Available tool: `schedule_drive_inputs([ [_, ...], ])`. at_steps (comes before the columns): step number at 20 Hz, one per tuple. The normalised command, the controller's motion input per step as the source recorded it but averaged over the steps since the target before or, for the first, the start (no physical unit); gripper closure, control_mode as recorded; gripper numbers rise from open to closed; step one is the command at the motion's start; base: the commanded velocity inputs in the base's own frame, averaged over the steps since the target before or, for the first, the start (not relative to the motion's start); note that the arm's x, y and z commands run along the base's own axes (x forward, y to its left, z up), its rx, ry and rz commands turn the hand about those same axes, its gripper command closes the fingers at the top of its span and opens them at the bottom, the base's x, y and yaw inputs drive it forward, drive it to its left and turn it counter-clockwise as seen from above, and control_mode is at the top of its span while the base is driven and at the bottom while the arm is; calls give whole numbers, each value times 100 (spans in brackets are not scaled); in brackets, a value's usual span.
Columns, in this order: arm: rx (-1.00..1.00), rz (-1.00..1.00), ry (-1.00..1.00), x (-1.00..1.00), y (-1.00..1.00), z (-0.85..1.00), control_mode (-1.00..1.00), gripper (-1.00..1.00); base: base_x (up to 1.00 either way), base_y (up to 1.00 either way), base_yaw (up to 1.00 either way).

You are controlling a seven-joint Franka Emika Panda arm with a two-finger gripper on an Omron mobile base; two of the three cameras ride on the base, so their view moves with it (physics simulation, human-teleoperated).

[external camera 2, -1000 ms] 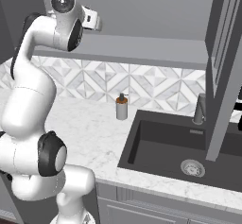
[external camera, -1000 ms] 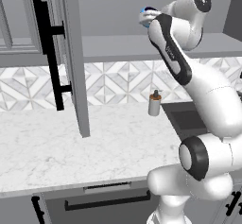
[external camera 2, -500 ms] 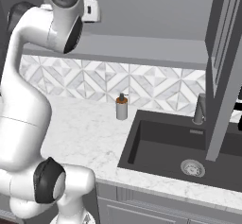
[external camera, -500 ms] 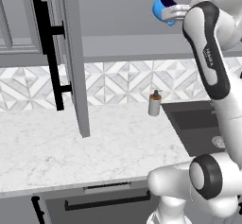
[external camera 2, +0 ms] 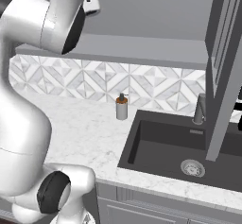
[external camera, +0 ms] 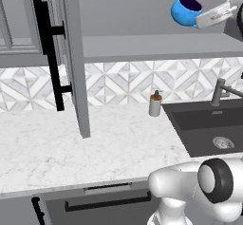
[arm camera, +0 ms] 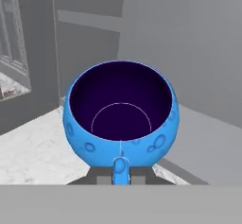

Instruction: Gather all objects into one cabinet and sort the glasses and bowls to opposite sides.

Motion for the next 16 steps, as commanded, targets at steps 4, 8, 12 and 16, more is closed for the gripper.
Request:
schedule_drive_inputs([
  [4, -19, 13, 2, -100, -8, 31, -100, 100, 0, 0, 0],
  [8, -16, 5, 14, -100, -1, 37, -100, 100, 0, 0, 0],
  [12, -22, 7, 17, -100, 0, 43, -100, 100, 0, 0, 0],
  [16, -22, 12, 15, -100, -10, 32, -100, 100, 0, 0, 0],
])
